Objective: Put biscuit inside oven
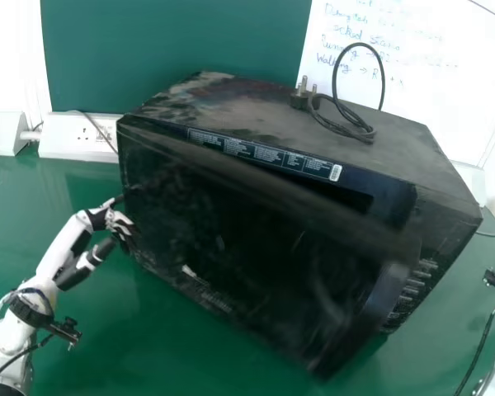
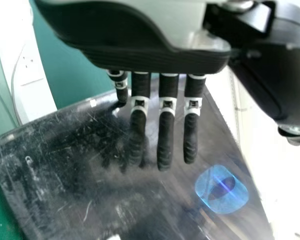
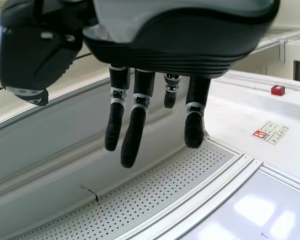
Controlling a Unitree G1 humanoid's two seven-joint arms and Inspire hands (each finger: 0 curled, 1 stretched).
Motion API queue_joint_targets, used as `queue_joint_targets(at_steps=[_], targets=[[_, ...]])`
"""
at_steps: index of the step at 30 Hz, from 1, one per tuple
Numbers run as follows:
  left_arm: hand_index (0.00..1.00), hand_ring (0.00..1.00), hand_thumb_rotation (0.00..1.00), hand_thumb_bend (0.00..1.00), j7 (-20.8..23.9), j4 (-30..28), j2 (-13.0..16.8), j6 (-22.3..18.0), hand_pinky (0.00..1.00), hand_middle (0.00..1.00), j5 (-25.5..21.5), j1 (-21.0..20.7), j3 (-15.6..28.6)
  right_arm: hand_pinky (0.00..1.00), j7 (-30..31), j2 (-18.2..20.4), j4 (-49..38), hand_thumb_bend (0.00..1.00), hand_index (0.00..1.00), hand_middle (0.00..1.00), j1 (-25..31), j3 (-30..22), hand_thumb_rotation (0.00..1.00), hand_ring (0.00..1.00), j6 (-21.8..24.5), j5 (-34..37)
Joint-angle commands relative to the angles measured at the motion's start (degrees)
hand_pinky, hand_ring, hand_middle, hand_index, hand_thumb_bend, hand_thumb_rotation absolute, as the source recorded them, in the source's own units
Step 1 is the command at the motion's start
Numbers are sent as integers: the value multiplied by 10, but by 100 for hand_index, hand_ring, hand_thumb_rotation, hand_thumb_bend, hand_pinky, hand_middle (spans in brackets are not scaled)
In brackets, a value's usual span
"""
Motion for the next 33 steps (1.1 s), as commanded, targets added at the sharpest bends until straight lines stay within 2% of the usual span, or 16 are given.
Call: queue_joint_targets(at_steps=[1,6,13,18,22,26,28,31,33], targets=[[49,31,6,52,-3,-20,4,2,28,40,28,9,-23,14,-11,4,-1,79,53,33,-5,4,54,19,-6,0],[49,31,6,52,7,-24,13,6,27,38,31,15,-26,12,-15,-2,-2,81,56,33,-3,15,55,19,2,-12],[49,31,6,52,18,-23,23,2,27,39,32,22,-25,10,-13,2,-1,78,56,34,-4,16,52,18,-7,8],[49,32,6,52,23,7,25,3,27,40,25,13,-19,11,-4,-5,5,73,56,34,7,8,49,18,-32,23],[49,34,5,51,37,18,24,75,28,41,-9,16,9,12,-1,-6,4,76,54,34,15,-1,50,18,-35,25],[49,35,6,51,22,51,23,105,30,42,-57,8,33,12,-4,-7,0,75,53,34,20,0,51,19,-34,14],[49,35,7,51,5,87,20,123,31,42,-94,-6,52,14,-3,-2,-6,80,52,33,17,4,52,19,-20,14],[49,36,7,52,-12,114,11,179,31,41,-147,-25,77,14,-1,0,-5,83,53,34,13,7,52,19,-15,21],[49,35,6,52,-15,126,10,197,30,41,-156,-34,86,15,-2,0,-3,84,53,34,12,10,53,19,-17,23]])
